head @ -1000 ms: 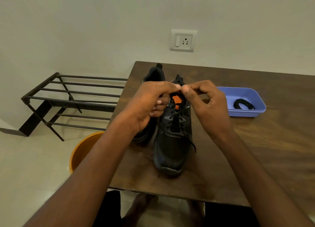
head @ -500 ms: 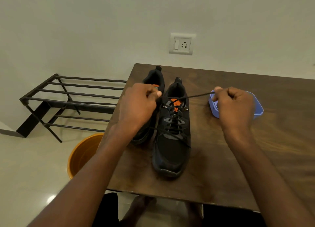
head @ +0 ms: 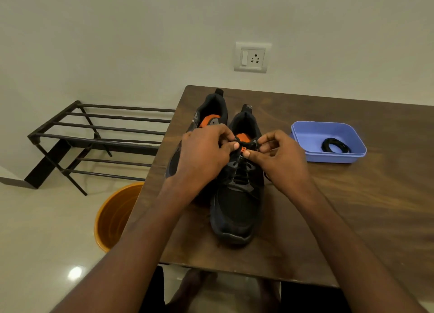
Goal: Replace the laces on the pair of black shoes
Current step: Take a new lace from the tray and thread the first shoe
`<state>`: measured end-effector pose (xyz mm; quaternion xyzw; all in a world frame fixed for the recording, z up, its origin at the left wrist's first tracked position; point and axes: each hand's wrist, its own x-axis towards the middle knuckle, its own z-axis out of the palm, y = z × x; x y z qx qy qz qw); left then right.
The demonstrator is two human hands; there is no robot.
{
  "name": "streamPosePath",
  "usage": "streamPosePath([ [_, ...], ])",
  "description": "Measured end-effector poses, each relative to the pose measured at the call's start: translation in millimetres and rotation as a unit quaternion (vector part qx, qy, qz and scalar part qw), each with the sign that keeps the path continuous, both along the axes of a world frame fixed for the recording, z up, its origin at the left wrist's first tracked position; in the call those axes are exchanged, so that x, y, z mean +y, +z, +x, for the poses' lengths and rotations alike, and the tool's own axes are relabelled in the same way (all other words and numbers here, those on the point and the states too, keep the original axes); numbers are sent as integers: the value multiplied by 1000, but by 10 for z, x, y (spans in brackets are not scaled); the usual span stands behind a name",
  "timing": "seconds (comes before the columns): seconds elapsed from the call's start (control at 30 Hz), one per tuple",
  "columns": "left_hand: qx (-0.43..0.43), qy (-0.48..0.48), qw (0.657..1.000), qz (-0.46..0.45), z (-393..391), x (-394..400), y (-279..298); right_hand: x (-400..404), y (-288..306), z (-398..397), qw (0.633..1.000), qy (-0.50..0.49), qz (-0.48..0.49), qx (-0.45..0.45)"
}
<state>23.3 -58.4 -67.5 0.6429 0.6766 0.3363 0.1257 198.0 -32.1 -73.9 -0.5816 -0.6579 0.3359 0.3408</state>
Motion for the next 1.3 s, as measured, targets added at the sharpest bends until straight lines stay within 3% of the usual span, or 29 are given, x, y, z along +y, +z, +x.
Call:
streamPosePath([
  [0.17,-72,-9,997,-16,-37,47,-63,4,-29,-59,998,-10,50,38],
  [0.37,56,84,995,6,-162,71,-10,97,-50,55,983,-59,146,-99],
  [0.5,53,81,995,-17,-173,50,6,105,-81,78,987,-41,91,-125],
  [0.67,-157,40,987,19,-159,52,49,55,21,49,998,-31,42,38],
  [0.87,-436,-84,896,13,-13,60,76,26,58,-28,957,-22,-85,276],
  [1.1,-434,-91,896,-7,19,117,-74,38,64,-74,901,15,-165,401],
  [1.3,-400,-154,903,-16,-10,100,-76,45,13,-105,908,39,-148,390],
])
